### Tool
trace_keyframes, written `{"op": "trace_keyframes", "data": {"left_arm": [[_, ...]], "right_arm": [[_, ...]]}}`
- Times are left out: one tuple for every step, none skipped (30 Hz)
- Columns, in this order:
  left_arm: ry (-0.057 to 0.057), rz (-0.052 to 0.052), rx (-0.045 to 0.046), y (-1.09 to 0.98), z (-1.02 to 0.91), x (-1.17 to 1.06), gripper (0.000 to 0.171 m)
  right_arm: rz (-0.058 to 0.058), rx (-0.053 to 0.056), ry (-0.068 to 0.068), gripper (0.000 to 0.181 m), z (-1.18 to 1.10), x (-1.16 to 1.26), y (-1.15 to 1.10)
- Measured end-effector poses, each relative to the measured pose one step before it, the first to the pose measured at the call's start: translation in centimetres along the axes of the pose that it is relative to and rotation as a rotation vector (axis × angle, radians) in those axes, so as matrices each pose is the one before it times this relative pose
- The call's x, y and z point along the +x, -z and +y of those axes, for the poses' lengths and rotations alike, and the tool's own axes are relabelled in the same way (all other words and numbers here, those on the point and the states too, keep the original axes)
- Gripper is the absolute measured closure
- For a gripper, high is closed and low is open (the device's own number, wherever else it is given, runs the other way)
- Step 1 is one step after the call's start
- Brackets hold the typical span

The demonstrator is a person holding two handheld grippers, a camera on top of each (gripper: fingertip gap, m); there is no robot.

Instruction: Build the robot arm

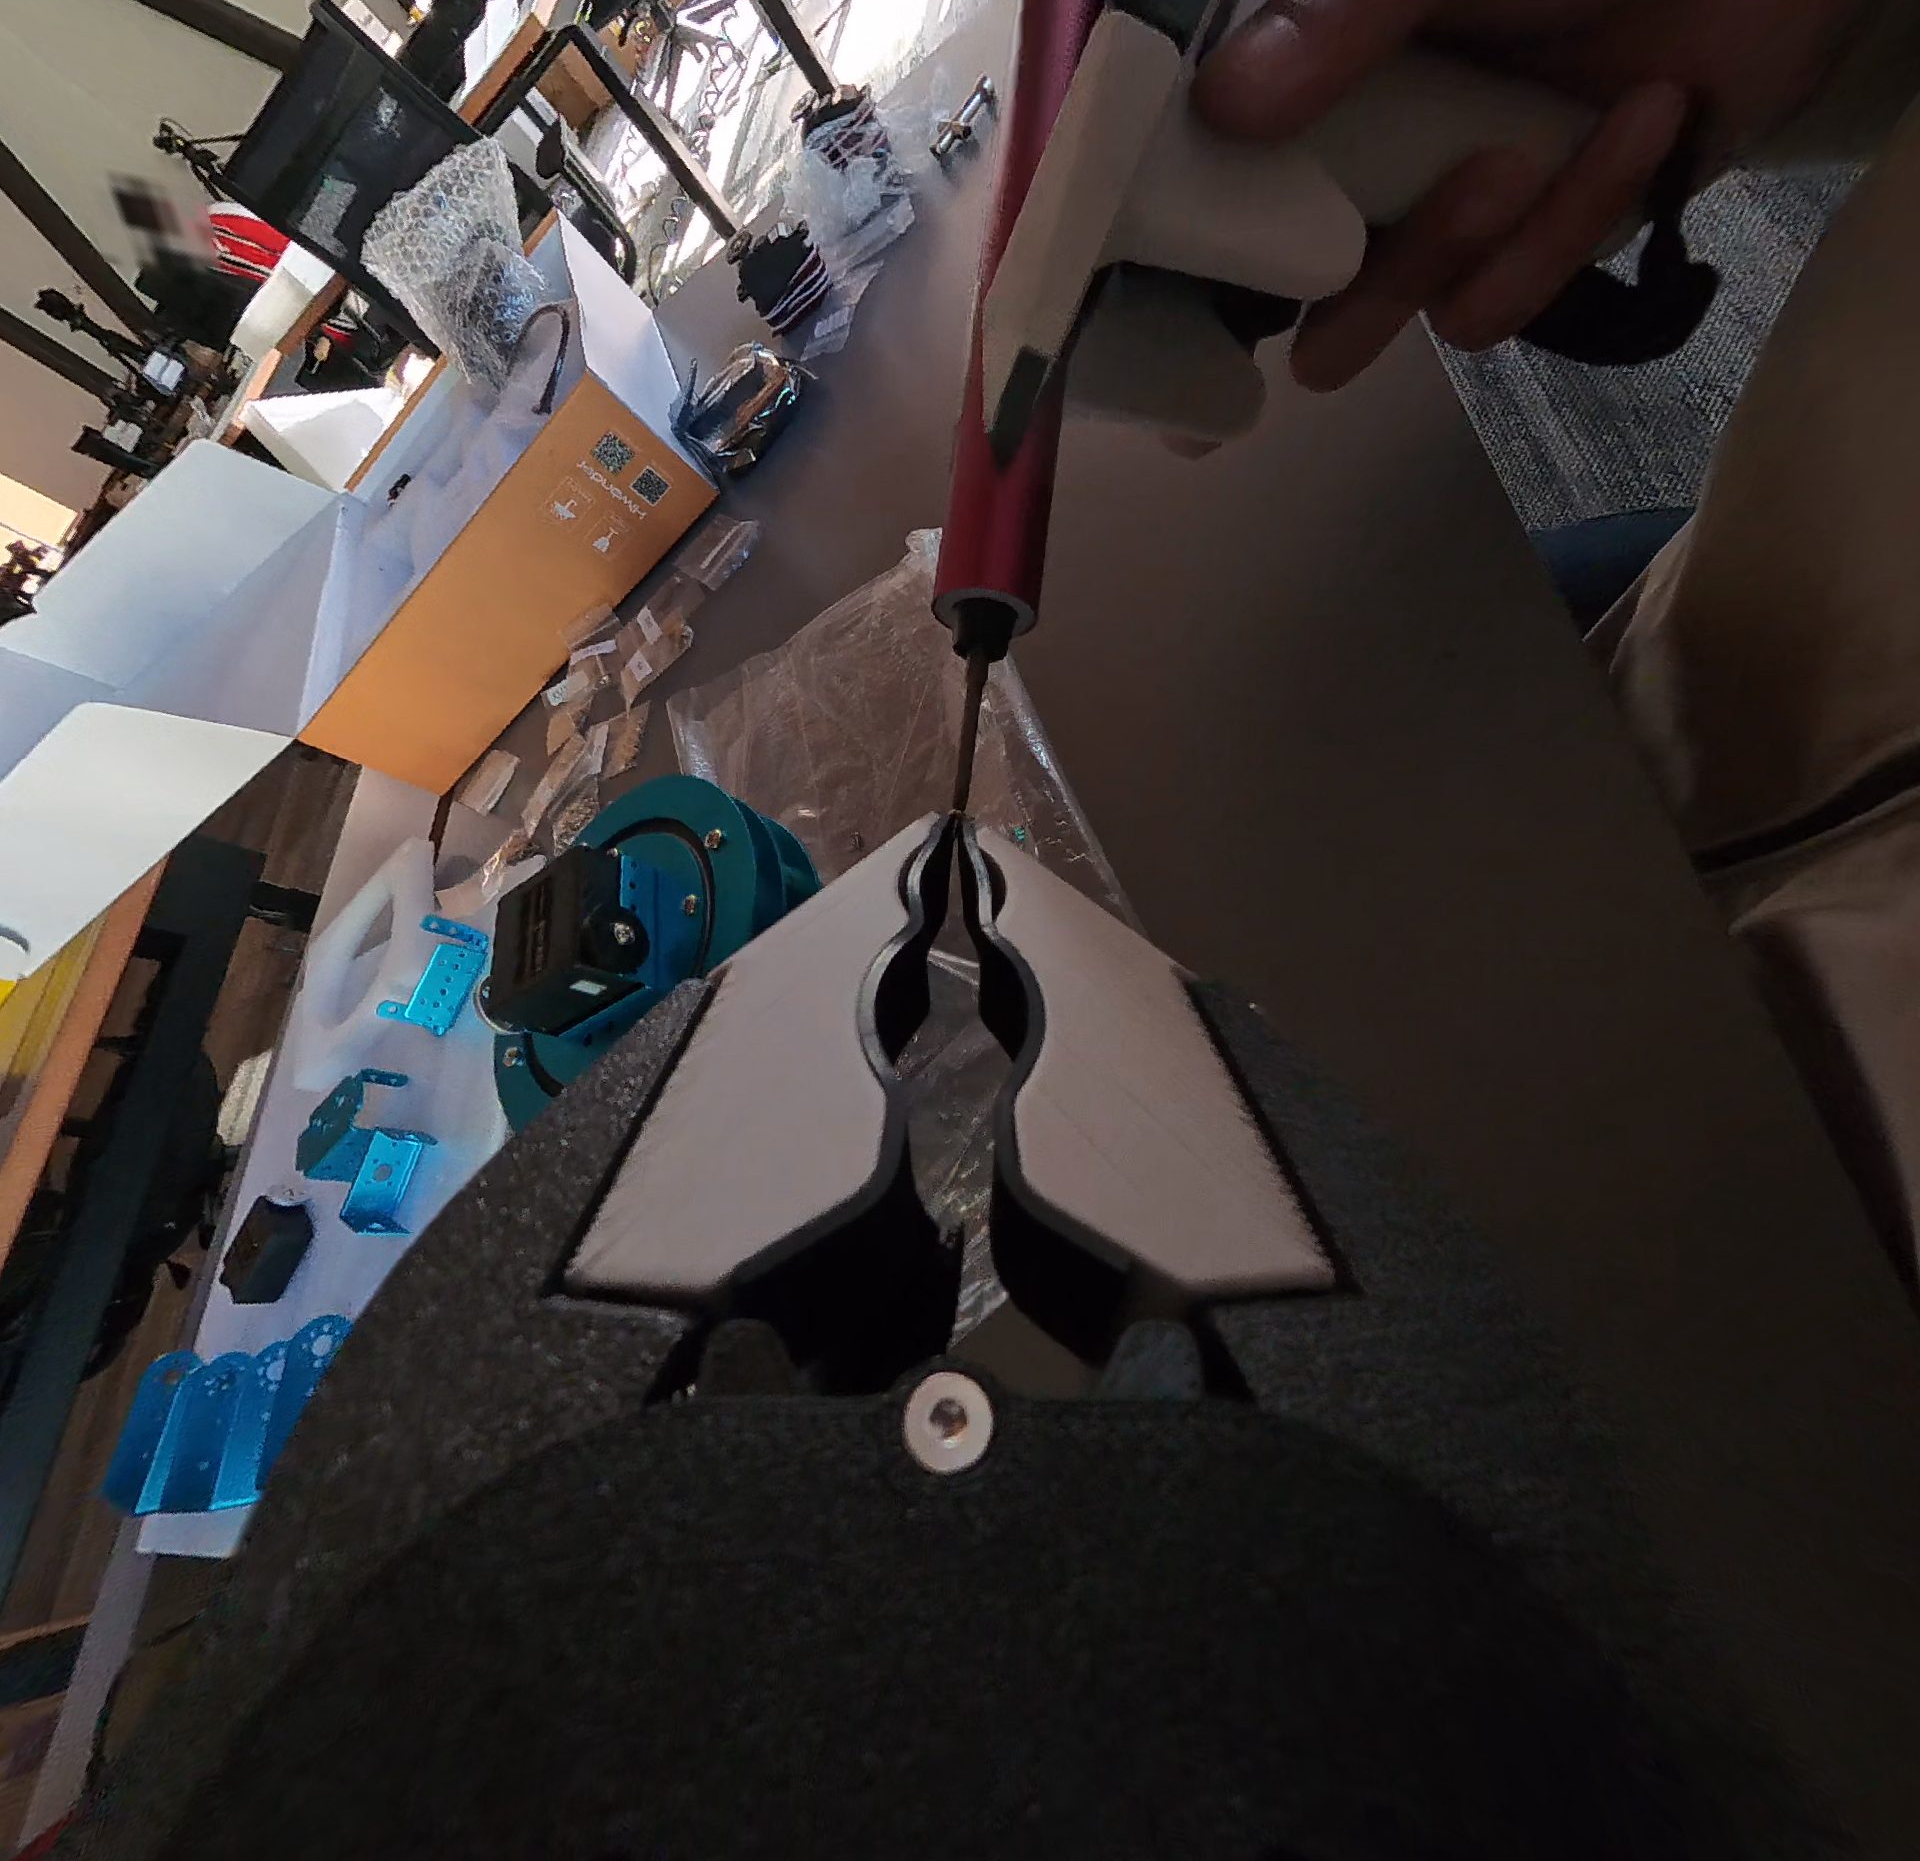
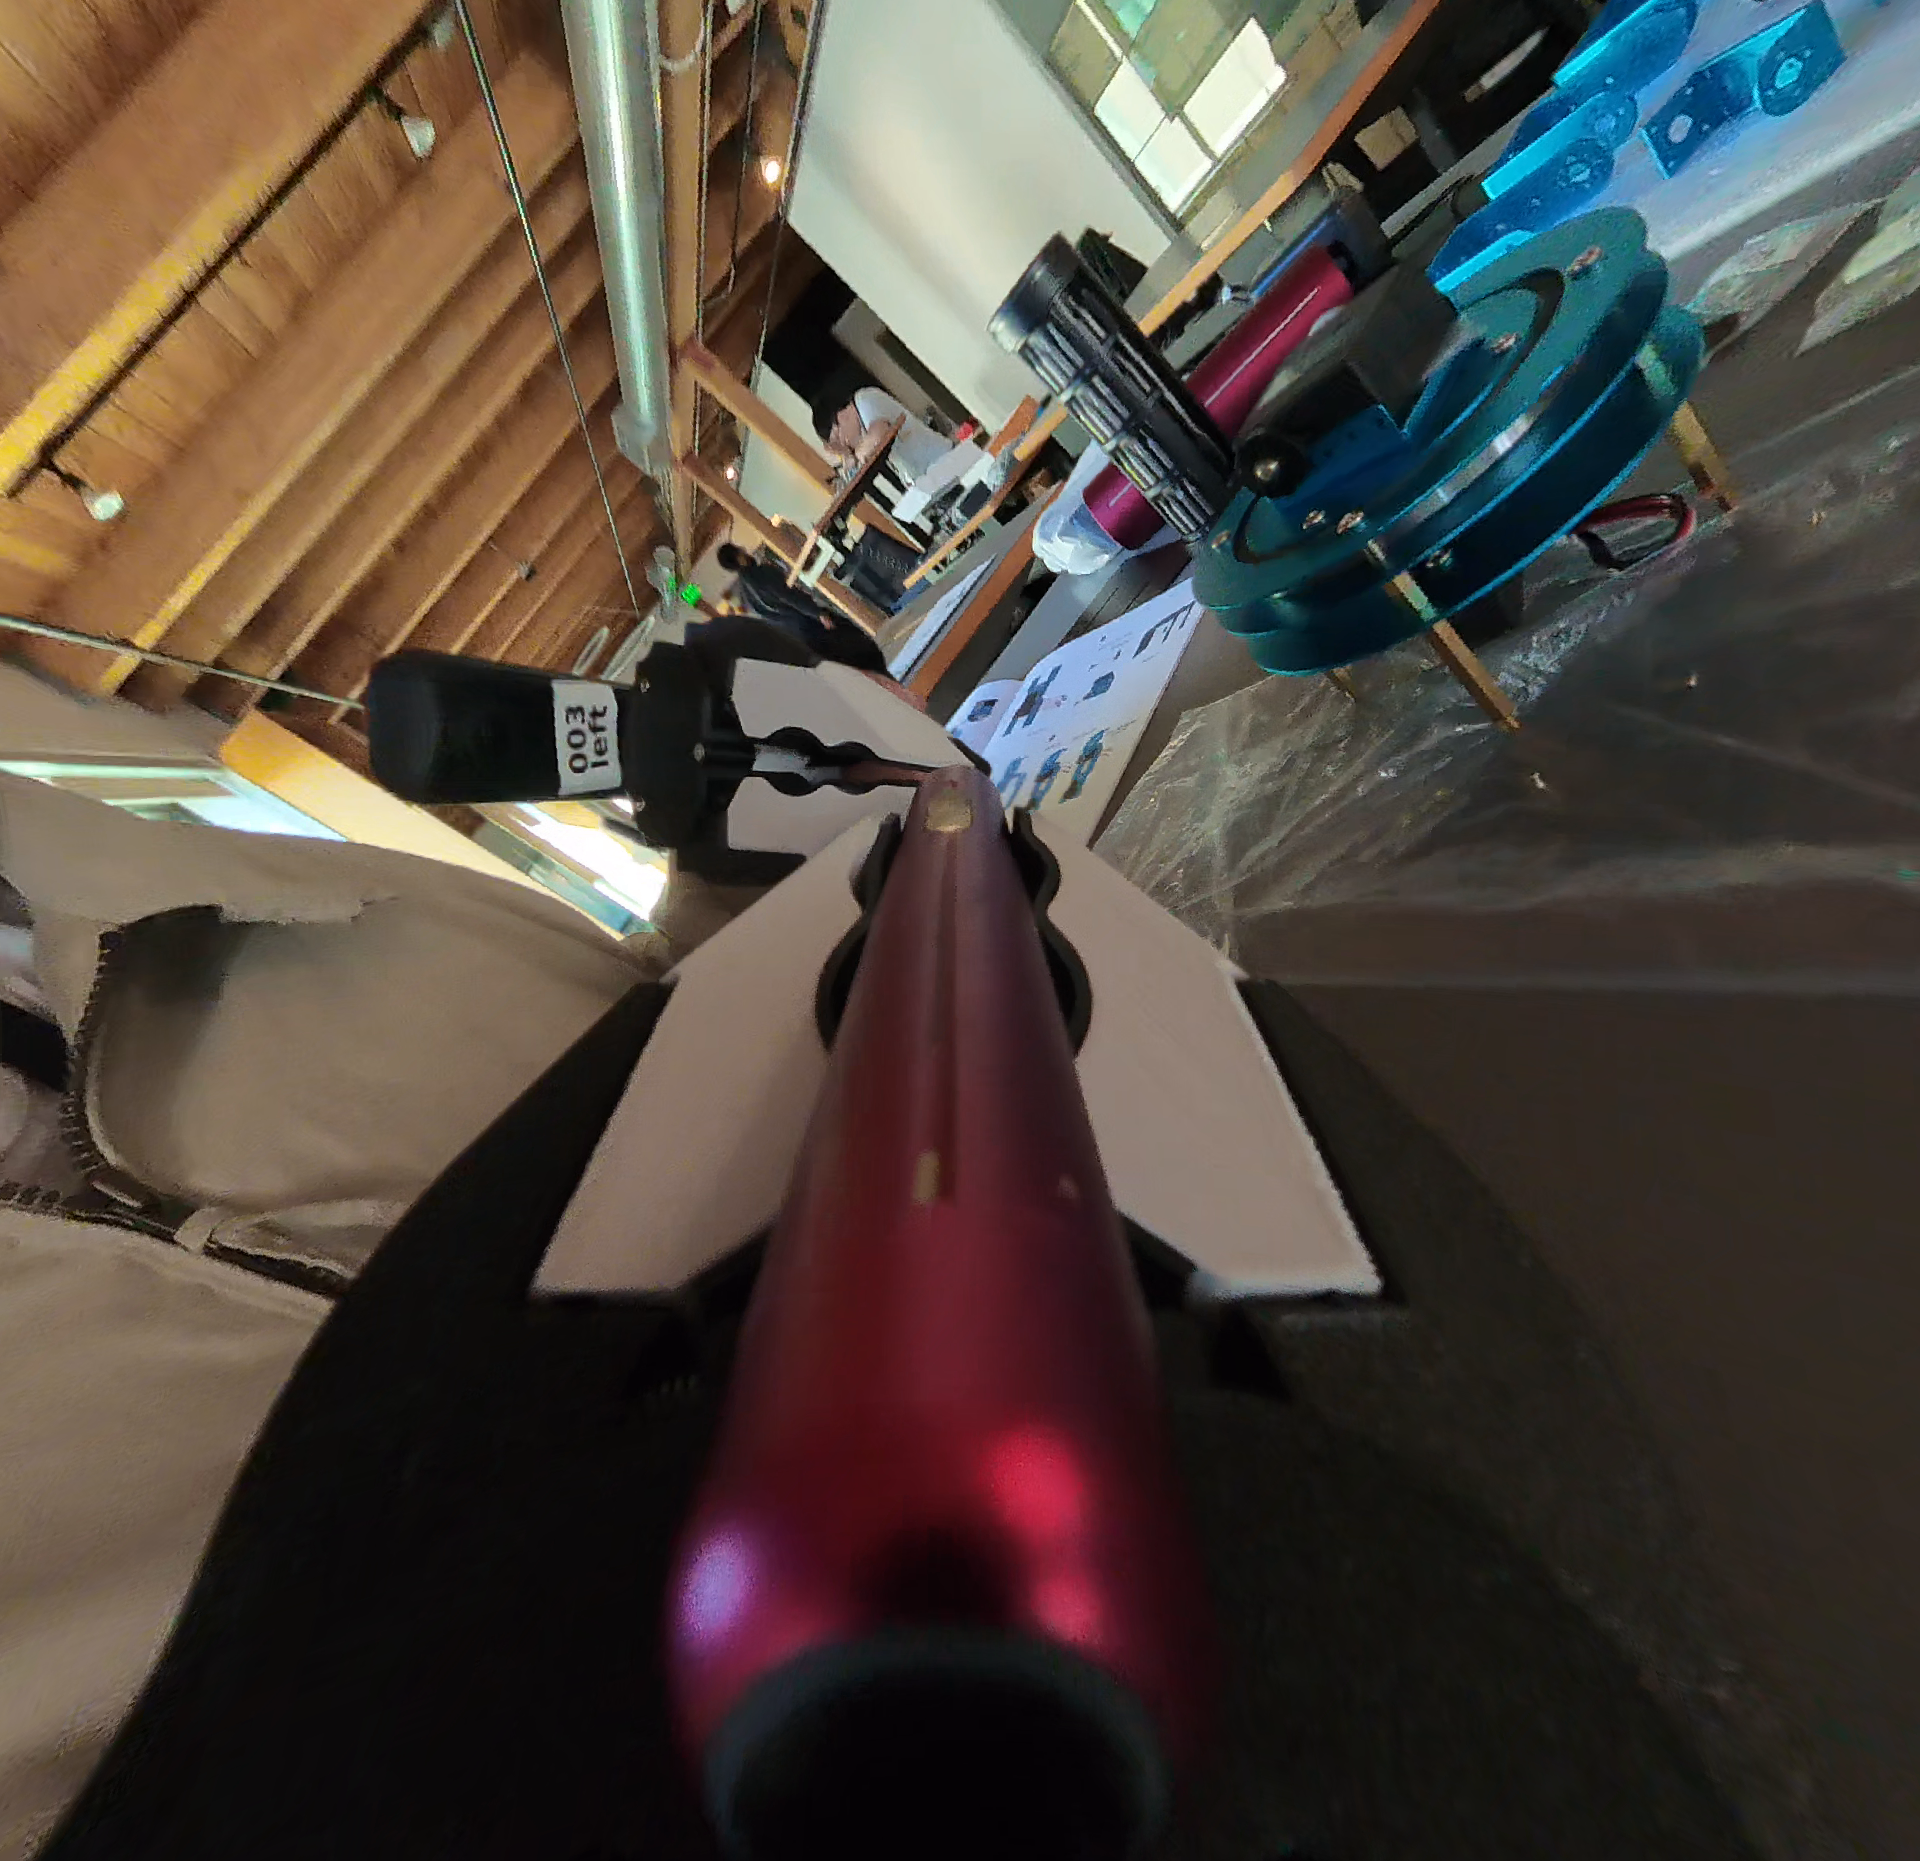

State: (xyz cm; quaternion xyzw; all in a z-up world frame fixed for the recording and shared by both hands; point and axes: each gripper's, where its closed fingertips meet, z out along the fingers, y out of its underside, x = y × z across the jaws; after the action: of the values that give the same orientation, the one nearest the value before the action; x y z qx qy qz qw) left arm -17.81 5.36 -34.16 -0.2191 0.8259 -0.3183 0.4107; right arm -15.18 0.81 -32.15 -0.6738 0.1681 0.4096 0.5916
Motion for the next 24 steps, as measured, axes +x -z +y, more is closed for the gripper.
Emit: {"op": "trace_keyframes", "data": {"left_arm": [[0.0015,0.0042,0.00042,-0.103,-0.035,0.078,0.171],[0.0072,0.0080,0.00177,-0.107,-0.064,0.112,0.171],[0.0044,0.0059,0.00604,-0.107,-0.140,0.111,0.171],[0.0050,0.0007,0.00942,-0.075,-0.231,0.057,0.171],[0.0129,0.0024,0.00725,-0.065,-0.251,0.048,0.171],[0.0159,0.0080,0.00134,-0.056,-0.179,0.075,0.169],[0.0126,0.0035,-0.00373,-0.026,-0.062,-0.025,0.161],[0.0092,-0.0074,-0.00798,-0.008,0.067,-0.196,0.154],[0.0085,-0.0071,-0.00679,0.008,0.101,-0.191,0.149],[0.0085,-0.0003,-0.00233,0.033,0.081,-0.067,0.147],[0.0069,0.0006,0.00043,0.058,0.055,-0.044,0.147],[0.0063,-0.0014,0.00106,0.087,0.035,-0.069,0.147],[0.0091,-0.0020,0.00217,0.102,-0.008,-0.101,0.146],[0.0141,-0.0039,0.00520,0.114,-0.074,-0.154,0.146],[0.0205,-0.0089,0.00700,0.097,-0.111,-0.260,0.146],[0.0289,-0.0131,0.00600,0.057,-0.085,-0.366,0.146],[0.0350,-0.0065,0.00606,0.010,-0.048,-0.279,0.146],[0.0362,-0.0006,0.00890,0.010,-0.044,-0.188,0.146],[0.0349,-0.0058,0.01089,0.013,-0.065,-0.252,0.146],[0.0317,-0.0082,0.00965,0.017,-0.041,-0.275,0.146],[0.0311,-0.0020,0.00591,0.005,0.009,-0.179,0.146],[0.0426,0.0065,0.00437,-0.050,0.026,-0.078,0.146],[0.0654,0.0188,0.00877,-0.112,-0.054,0.038,0.147],[0.0886,0.0347,0.01748,-0.184,-0.155,0.196,0.149]], "right_arm": [[0.0021,0.0095,-0.0039,0.162,0.115,0.041,0.137],[0.0068,0.0095,0.0060,0.162,0.047,0.007,0.163],[0.0050,0.0115,0.0065,0.162,-0.044,-0.042,0.191],[0.0010,0.0163,0.0059,0.162,-0.156,-0.110,0.209],[-0.0001,0.0168,0.0039,0.162,-0.196,-0.116,0.197],[0.0024,0.0085,0.0063,0.162,-0.080,-0.085,0.143],[0.0089,0.0070,0.0125,0.162,-0.057,-0.011,0.160],[0.0147,0.0182,0.0177,0.162,-0.217,0.037,0.225],[0.0048,0.0175,0.0186,0.161,-0.238,-0.114,0.231],[-0.0037,0.0173,0.0137,0.162,-0.252,-0.217,0.245],[0.0035,0.0078,0.0056,0.162,-0.133,-0.093,0.194],[0.0168,0.0072,0.0201,0.162,-0.118,0.082,0.184],[0.0233,0.0076,0.0368,0.161,-0.112,0.137,0.133],[0.0184,0.0076,0.0468,0.161,-0.107,0.049,0.060],[0.0189,0.0192,0.0702,0.161,-0.229,-0.012,-0.042],[0.0312,0.0289,0.0975,0.161,-0.287,0.093,-0.134],[0.0429,0.0298,0.1155,0.161,-0.254,0.208,-0.240],[0.0470,0.0192,0.1091,0.161,-0.114,0.225,-0.331],[0.0305,0.0056,0.0970,0.161,0.080,0.079,-0.431],[0.0340,-0.0003,0.0679,0.161,0.173,0.138,-0.473],[0.0327,-0.0150,0.0453,0.161,0.302,0.143,-0.499],[0.0204,-0.0092,0.0438,0.161,0.159,0.026,-0.518],[0.0248,0.0107,0.0441,0.161,-0.155,0.076,-0.433],[0.0308,0.0038,0.0386,0.161,-0.123,0.175,-0.450]]}}
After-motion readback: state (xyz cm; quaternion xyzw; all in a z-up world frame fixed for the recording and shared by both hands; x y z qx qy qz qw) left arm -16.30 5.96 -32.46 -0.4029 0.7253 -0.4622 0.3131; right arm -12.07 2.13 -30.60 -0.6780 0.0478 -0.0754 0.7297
